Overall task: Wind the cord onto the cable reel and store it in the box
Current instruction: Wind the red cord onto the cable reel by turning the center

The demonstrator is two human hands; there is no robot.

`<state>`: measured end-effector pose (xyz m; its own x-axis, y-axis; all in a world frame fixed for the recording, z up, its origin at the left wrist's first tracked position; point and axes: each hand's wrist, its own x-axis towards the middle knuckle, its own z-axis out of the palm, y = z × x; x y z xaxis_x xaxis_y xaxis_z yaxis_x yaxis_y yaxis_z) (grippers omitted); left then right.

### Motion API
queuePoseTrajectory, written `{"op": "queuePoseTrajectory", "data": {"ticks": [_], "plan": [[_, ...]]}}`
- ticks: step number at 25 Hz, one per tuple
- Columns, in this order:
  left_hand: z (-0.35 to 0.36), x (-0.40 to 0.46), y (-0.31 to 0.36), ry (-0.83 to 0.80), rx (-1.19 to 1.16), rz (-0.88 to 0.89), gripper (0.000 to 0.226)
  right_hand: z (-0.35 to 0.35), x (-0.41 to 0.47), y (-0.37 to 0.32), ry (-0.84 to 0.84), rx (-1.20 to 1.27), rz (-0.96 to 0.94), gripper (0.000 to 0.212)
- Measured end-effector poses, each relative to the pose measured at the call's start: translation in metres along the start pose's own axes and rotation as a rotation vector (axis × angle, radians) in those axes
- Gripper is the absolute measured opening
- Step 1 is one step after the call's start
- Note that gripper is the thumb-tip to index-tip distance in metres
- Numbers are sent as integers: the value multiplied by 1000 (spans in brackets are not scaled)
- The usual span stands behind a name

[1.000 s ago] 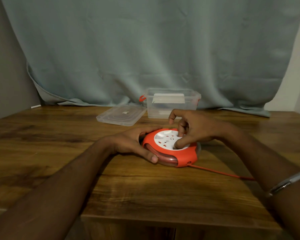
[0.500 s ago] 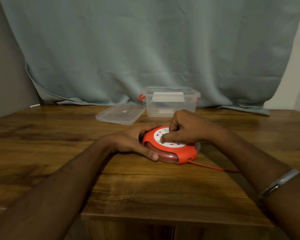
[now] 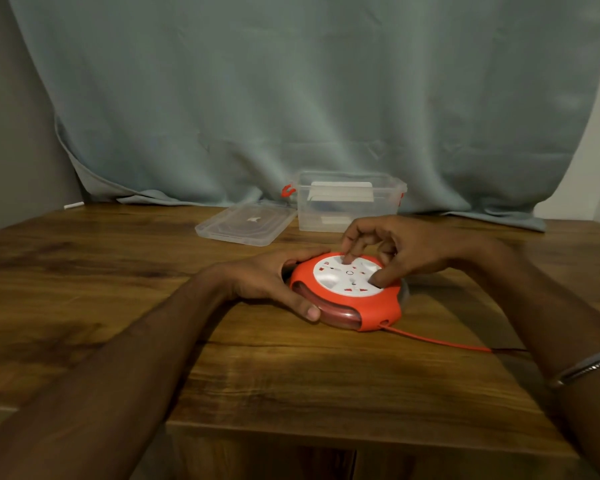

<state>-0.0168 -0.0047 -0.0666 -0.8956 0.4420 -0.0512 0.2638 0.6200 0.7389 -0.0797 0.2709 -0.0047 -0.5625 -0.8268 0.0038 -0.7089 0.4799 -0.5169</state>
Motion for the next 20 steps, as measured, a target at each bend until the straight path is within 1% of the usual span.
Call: {"op": "queuePoseTrajectory", "data": {"ticks": [2,4,6,8,10,16,20], "plan": [[0,-1,0,-6,6,-3,139,0,0,-2,11,0,14,57],[1,-2,1,3,-4,-9,137,3,-2,-7,65,-51,37,57],[2,-2,2,18,-4,1,135,10,-1,-11,113,-132,51,51],[2,-3,3,22,4,-13,133,16,3,-15,134,-167,42,40],[1,-3,3,18,2,-21,135,17,4,-18,146,-188,35,36],[1,-2,2,6,-14,-15,143,19,2,-23,110,-194,35,46],[2,-2,4,8,-3,-24,137,21,7,-20,134,-190,30,59]]}}
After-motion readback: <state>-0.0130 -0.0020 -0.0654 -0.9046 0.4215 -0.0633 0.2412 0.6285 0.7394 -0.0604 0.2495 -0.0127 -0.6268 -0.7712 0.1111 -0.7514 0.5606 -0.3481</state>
